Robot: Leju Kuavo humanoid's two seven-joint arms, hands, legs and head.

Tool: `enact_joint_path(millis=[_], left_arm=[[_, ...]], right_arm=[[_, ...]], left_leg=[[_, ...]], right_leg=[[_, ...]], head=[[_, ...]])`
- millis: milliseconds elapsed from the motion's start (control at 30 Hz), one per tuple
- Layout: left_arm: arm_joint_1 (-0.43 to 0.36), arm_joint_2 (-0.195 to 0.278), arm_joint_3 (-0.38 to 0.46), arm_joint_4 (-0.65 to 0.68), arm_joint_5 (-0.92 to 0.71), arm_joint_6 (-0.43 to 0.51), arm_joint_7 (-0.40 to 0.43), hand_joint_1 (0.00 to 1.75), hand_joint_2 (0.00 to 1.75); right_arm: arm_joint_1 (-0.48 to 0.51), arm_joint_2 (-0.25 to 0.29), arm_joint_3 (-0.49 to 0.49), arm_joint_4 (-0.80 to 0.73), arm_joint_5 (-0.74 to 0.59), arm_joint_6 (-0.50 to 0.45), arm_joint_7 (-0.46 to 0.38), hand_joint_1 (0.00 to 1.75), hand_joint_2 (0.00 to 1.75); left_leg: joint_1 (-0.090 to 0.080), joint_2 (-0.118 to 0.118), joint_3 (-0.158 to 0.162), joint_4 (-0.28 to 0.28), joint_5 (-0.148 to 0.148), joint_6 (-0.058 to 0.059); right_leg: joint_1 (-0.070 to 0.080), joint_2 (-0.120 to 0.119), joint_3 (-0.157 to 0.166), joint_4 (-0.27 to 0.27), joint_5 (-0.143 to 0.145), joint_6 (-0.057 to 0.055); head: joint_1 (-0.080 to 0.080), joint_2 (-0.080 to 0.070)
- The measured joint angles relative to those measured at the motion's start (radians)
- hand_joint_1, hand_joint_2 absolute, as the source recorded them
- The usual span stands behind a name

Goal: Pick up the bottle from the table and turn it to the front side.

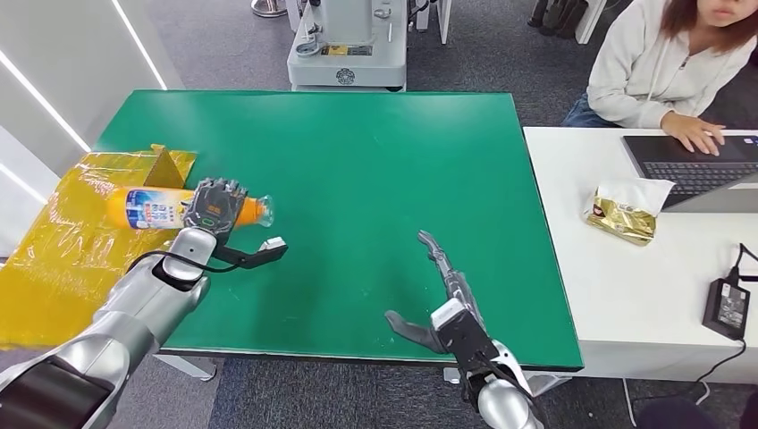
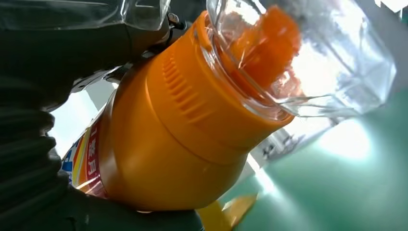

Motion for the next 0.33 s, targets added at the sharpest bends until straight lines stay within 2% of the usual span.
enact_joint_path(millis=[200,333], left_arm=[[0.038,0.056,0.001,0.042,0.016,-0.127,0.047,1.75,1.75],[0.046,0.075,0.003,0.058,0.024,-0.197,0.059,1.75,1.75]], right_arm=[[0.037,-0.001,-0.015,-0.016,0.006,0.015,-0.007,0.0,1.75],[0.047,-0.001,-0.021,-0.018,0.006,0.022,-0.01,0.0,1.75]], left_leg=[[0.0,0.0,0.0,0.0,0.0,0.0],[0.0,0.0,0.0,0.0,0.0,0.0]], right_leg=[[0.0,0.0,0.0,0.0,0.0,0.0],[0.0,0.0,0.0,0.0,0.0,0.0]], head=[[0.0,0.0],[0.0,0.0]])
